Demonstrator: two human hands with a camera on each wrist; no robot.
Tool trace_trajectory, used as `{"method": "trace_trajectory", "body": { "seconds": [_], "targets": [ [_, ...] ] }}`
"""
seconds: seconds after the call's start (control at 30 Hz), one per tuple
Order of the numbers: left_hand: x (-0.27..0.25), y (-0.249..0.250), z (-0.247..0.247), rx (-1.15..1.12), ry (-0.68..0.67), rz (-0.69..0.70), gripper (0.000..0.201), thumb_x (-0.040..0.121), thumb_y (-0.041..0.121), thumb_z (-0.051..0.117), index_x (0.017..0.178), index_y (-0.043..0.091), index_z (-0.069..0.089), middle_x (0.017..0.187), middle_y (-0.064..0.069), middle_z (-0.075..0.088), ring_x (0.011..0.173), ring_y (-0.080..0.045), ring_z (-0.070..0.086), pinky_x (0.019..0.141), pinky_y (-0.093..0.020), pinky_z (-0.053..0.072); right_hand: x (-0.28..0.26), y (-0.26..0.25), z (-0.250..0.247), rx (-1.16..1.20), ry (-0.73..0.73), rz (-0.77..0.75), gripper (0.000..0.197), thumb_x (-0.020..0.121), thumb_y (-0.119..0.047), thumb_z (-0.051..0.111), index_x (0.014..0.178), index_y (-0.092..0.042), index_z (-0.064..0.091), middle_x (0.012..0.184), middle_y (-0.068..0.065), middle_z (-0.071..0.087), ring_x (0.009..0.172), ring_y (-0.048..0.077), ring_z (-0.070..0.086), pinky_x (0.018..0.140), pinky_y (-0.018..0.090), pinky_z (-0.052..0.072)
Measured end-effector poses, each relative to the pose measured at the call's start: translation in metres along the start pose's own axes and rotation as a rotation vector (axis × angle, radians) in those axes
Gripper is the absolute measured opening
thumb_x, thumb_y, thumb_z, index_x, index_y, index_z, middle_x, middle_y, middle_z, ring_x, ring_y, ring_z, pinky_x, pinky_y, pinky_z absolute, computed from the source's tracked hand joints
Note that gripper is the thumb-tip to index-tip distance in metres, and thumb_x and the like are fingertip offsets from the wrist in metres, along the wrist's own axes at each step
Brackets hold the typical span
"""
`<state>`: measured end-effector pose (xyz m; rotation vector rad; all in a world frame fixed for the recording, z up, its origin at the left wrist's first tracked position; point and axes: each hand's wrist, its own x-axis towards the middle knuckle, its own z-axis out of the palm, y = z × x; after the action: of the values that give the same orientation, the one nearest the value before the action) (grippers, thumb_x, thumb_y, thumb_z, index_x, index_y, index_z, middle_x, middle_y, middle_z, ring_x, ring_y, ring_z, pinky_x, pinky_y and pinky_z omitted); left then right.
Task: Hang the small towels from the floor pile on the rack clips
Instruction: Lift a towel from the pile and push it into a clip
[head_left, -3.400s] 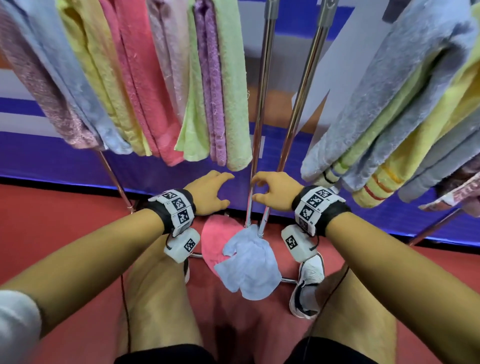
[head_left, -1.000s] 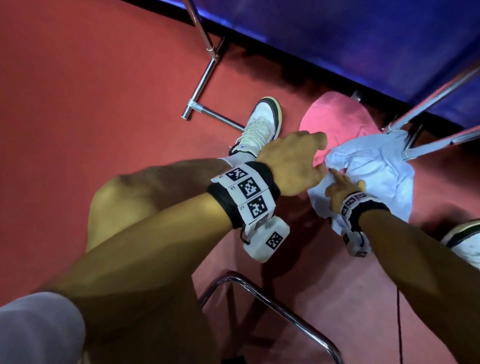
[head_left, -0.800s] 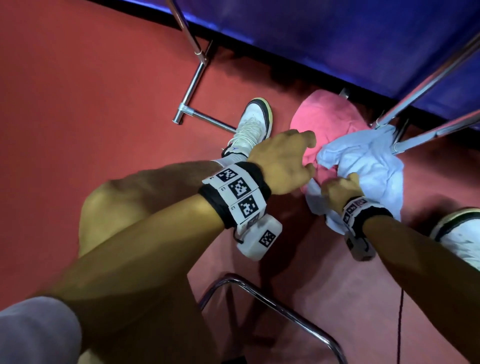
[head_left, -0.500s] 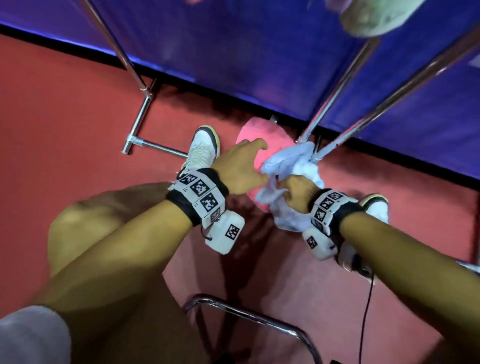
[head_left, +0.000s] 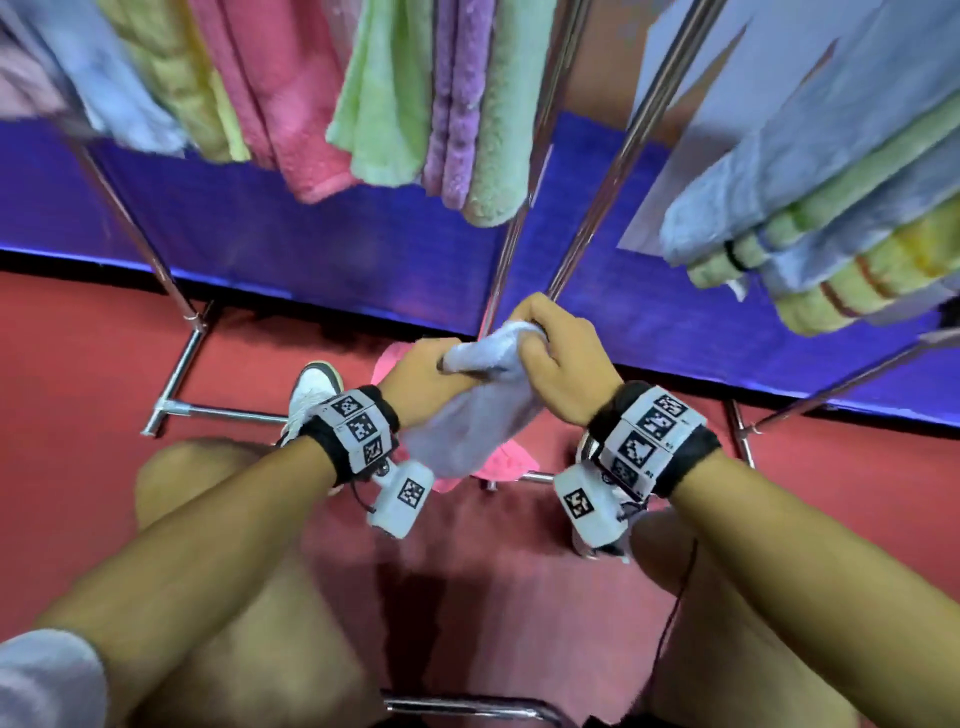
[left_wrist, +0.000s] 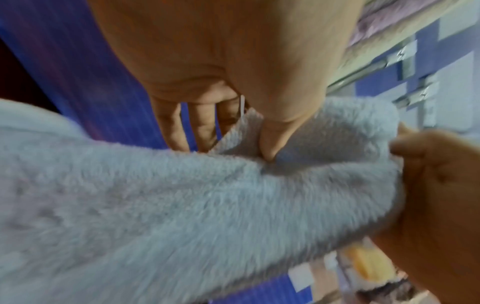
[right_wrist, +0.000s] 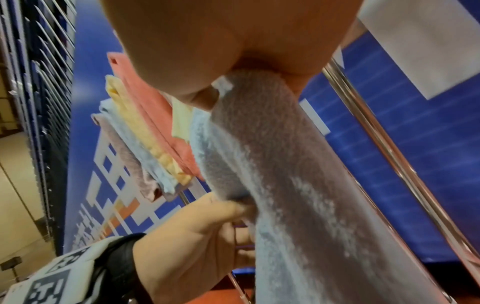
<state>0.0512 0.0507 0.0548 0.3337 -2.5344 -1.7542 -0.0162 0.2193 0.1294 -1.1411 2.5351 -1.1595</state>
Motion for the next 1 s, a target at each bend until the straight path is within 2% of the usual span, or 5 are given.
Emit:
{"method": "trace_trajectory", "body": {
  "seconds": [0.3, 0.47, 0.63, 0.77, 1.0],
  "targets": [
    [-0.027, 0.156, -0.056, -0.034, 0.063, 0.38, 0.017, 0.092, 0.014, 0.053, 0.098, 0.016, 0.069, 0.088, 0.013, 0.068, 0.083, 0.002, 0.058, 0.079, -0.022, 0.047, 0.003, -0.07, -0.084, -0.014, 0.012, -0.02, 0.051, 0.06, -0.023, 0.06, 0.11, -0.024, 0.048, 0.063, -0.006, 0.055, 0.053, 0.008, 0.046, 0.055, 0.034, 0.042],
    [-0.043, 0.246, -0.053, 0.09, 0.006, 0.602, 0.016, 0.088, 0.002, 0.055, 0.094, 0.01, 0.066, 0.081, 0.01, 0.062, 0.071, 0.009, 0.052, 0.071, -0.012, 0.042, 0.006, -0.101, -0.123, 0.164, -0.015, -0.206, 0.101, 0.067, -0.018, 0.085, 0.146, -0.028, 0.023, 0.131, -0.012, 0.052, 0.117, -0.006, 0.053, 0.096, 0.017, 0.042],
    [-0.059, 0.301, -0.07, 0.175, 0.086, 0.686, 0.032, 0.085, 0.029, 0.059, 0.089, -0.001, 0.069, 0.082, -0.017, 0.067, 0.077, -0.008, 0.053, 0.069, -0.035, 0.046, 0.005, -0.135, -0.176, 0.216, 0.148, -0.264, 0.023, 0.072, -0.018, 0.073, 0.094, -0.012, 0.068, 0.082, -0.006, 0.062, 0.074, -0.004, 0.052, 0.07, 0.017, 0.041],
    [-0.064, 0.339, -0.095, 0.221, 0.25, 0.7, 0.023, 0.083, 0.023, 0.065, 0.063, 0.016, 0.056, 0.055, 0.014, 0.045, 0.053, 0.005, 0.037, 0.052, -0.014, 0.029, 0.004, -0.163, -0.214, 0.225, 0.392, -0.364, 0.031, 0.076, -0.026, 0.074, 0.082, 0.003, 0.064, 0.074, 0.009, 0.058, 0.07, 0.004, 0.047, 0.061, 0.022, 0.038],
    [-0.076, 0.383, -0.12, 0.261, 0.258, 0.688, 0.014, 0.078, 0.002, 0.079, 0.085, 0.006, 0.068, 0.077, -0.003, 0.066, 0.066, 0.003, 0.056, 0.065, -0.014, 0.045, 0.01, -0.206, -0.25, 0.136, 0.439, -0.357, 0.015, 0.073, -0.007, 0.075, 0.066, -0.008, 0.062, 0.082, 0.017, 0.068, 0.069, 0.007, 0.052, 0.061, 0.026, 0.044]
  ]
}}
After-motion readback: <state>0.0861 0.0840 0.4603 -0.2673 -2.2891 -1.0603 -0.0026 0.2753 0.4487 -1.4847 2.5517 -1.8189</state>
